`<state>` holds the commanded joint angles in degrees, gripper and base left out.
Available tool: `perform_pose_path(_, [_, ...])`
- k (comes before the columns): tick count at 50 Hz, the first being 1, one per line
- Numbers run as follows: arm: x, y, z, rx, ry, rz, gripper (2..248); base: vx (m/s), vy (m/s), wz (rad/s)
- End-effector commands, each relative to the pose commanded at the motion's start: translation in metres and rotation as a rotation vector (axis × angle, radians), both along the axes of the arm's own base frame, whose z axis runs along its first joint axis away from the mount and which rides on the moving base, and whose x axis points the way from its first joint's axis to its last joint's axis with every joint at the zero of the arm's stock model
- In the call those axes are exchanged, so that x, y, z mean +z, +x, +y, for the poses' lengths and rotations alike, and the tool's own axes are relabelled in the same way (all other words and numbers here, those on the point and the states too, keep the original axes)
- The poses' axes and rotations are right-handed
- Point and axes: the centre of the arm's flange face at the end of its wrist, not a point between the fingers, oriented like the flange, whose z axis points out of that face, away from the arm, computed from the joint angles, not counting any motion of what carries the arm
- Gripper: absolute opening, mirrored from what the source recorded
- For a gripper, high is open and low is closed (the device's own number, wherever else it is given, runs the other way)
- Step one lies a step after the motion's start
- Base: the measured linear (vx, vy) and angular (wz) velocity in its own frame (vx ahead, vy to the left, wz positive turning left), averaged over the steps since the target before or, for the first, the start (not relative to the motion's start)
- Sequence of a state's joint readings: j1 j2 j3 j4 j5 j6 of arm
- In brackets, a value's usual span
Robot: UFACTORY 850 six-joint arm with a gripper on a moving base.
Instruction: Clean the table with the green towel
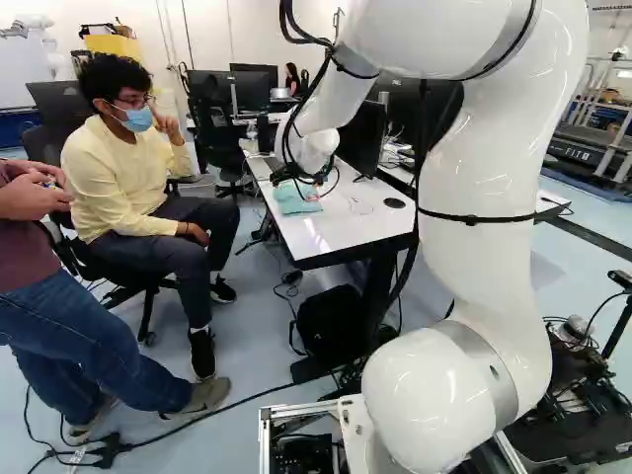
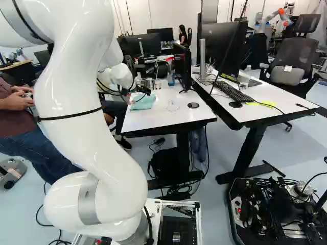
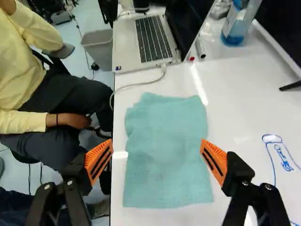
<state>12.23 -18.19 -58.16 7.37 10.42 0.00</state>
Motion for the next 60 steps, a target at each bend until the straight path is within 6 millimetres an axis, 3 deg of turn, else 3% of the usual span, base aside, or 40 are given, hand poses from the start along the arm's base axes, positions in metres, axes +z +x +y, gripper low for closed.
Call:
perform_pose_path(10, [0.011, -0.006, 0.001, 0.012, -0.001, -0.064, 247, 0.0, 0.0, 0.0])
perform_pose_path(38, [0.018, -0.057, 0.007, 0.07, -0.019, -0.11, 247, 0.0, 0.0, 0.0])
perform_pose_path(60, [0.015, -0.083, -0.023, 0.033, -0.034, -0.048, 247, 0.0, 0.0, 0.0])
